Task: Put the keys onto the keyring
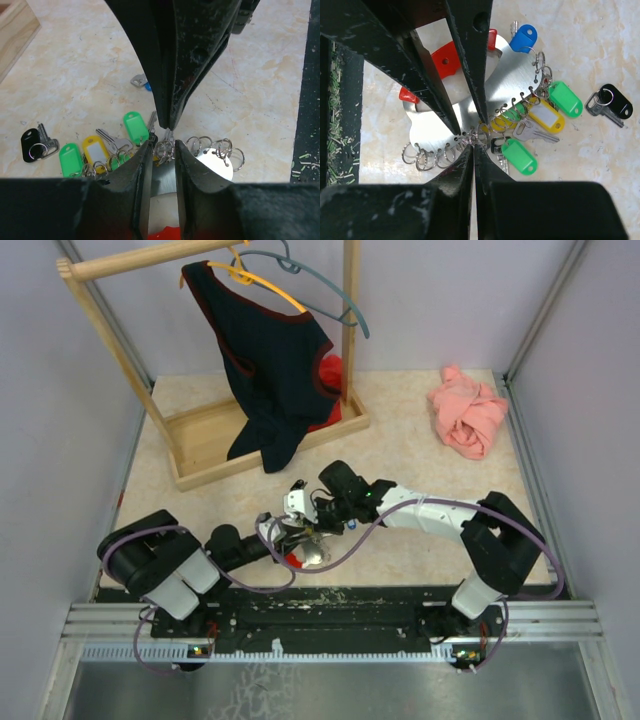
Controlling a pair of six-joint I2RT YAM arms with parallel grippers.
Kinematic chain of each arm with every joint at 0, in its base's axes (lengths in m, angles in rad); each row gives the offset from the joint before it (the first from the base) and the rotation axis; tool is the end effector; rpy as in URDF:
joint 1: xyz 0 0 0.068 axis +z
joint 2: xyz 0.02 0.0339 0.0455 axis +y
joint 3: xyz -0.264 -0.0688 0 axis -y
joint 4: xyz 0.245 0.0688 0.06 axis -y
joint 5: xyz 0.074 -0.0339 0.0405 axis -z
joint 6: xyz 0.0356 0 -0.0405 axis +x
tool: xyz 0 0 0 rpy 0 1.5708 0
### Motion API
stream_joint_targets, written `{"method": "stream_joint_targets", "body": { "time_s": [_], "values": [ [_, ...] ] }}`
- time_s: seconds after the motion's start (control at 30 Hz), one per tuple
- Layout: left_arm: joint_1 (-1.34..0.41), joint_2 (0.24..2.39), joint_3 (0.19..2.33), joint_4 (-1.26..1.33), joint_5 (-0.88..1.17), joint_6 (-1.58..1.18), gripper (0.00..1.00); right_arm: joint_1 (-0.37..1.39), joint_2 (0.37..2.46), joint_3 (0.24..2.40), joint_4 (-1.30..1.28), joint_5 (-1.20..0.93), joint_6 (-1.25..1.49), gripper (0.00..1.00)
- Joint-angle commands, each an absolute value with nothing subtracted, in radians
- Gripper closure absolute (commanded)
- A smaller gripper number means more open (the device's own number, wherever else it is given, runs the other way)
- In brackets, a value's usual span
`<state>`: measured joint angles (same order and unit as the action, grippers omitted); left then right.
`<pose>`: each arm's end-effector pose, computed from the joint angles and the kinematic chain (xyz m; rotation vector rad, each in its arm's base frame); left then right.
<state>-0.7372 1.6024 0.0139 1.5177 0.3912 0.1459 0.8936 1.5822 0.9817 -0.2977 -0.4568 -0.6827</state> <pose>0.1320 -0.1382 0.1238 0.9894 1.3741 -0.7676 0.1914 0.2632 0.2057 -1.8731 1.5827 0.6549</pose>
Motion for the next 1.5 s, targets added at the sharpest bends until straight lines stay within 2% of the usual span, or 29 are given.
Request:
{"method": "stream_joint_targets", "body": {
  "time_s": [0.0, 0.17, 0.3, 0.47, 0.73, 1.2, 1.37, 1.47],
  "values": [
    [-0.735, 1.536, 0.034, 1.519, 0.401, 0.117, 0.7, 0.869, 1.53, 0.953, -0.257, -0.462, -0.576, 0.92],
    [-0.736, 1.386, 0.149, 1.115, 0.43, 0.054, 0.72, 0.794, 1.497, 0.882, -0.171, -0.506, -0.339, 0.86],
    [-0.741, 1.28, 0.244, 0.741, 0.427, -0.054, 0.73, 0.79, 1.455, 0.791, -0.095, -0.536, -0.168, 0.72],
    [-0.746, 1.206, 0.287, 0.539, 0.403, -0.165, 0.75, 0.794, 1.412, 0.694, -0.016, -0.473, 0.053, 0.71],
    [-0.747, 1.219, 0.329, 0.439, 0.427, -0.242, 0.76, 0.804, 1.442, 0.642, 0.079, -0.46, 0.191, 0.71],
    [-0.746, 1.321, 0.374, 0.407, 0.441, -0.269, 0.78, 0.834, 1.57, 0.664, 0.12, -0.53, 0.181, 0.73],
    [-0.747, 1.336, 0.377, 0.406, 0.436, -0.267, 0.78, 0.835, 1.583, 0.674, 0.103, -0.529, 0.148, 0.82],
    [-0.746, 1.337, 0.374, 0.408, 0.433, -0.263, 0.79, 0.836, 1.566, 0.687, 0.068, -0.527, 0.103, 0.96]
  ]
}}
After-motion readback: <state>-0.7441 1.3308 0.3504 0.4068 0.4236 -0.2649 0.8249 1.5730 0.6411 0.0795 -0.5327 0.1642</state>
